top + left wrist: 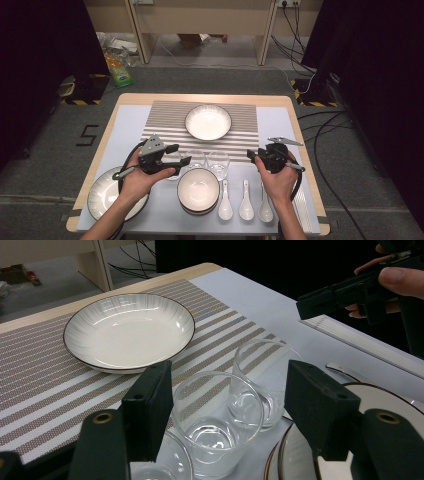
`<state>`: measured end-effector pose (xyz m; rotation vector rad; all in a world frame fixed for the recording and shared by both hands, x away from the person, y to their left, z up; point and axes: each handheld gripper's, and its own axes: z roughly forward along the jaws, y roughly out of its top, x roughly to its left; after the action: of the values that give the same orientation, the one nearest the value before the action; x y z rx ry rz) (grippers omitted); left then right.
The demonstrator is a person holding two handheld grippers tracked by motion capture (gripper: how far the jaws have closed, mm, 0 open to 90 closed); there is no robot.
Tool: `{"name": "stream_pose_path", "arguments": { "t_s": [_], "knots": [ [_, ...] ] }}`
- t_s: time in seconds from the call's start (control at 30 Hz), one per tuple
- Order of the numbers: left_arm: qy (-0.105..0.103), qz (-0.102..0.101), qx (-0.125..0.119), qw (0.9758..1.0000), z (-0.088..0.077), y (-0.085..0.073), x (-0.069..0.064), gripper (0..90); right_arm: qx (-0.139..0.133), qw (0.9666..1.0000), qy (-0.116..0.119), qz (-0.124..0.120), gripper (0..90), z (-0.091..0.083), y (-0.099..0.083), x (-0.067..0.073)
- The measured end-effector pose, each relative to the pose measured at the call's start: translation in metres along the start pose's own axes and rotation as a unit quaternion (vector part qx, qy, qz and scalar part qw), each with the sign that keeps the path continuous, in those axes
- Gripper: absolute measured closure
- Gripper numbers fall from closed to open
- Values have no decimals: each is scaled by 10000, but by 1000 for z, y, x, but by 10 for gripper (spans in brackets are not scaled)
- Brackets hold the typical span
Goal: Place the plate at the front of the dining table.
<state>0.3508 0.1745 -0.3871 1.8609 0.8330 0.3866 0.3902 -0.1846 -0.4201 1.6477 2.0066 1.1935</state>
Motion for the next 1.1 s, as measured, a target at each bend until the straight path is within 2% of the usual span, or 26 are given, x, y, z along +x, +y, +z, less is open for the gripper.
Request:
{"name": "stream_pose_path", "arguments": {
  "t_s": [0.37, 0.63, 0.8, 1.1],
  "knots": [
    [-146, 71, -31, 9999, -5, -6, -12, 357, -28, 10000, -27, -23, 496, -6, -9, -1],
    [-195, 206, 143, 9995, -5, -19, -21, 374, -53, 10000, -38, 29, 496, -10, -10, -4],
    [-206, 288, 237, 9991, -3, -27, -25, 415, -44, 10000, -13, 61, 496, -9, -11, -3],
    [-135, 313, 333, 9989, -1, -35, -30, 512, -22, 10000, 9, 56, 496, -7, -12, -4]
  ]
}}
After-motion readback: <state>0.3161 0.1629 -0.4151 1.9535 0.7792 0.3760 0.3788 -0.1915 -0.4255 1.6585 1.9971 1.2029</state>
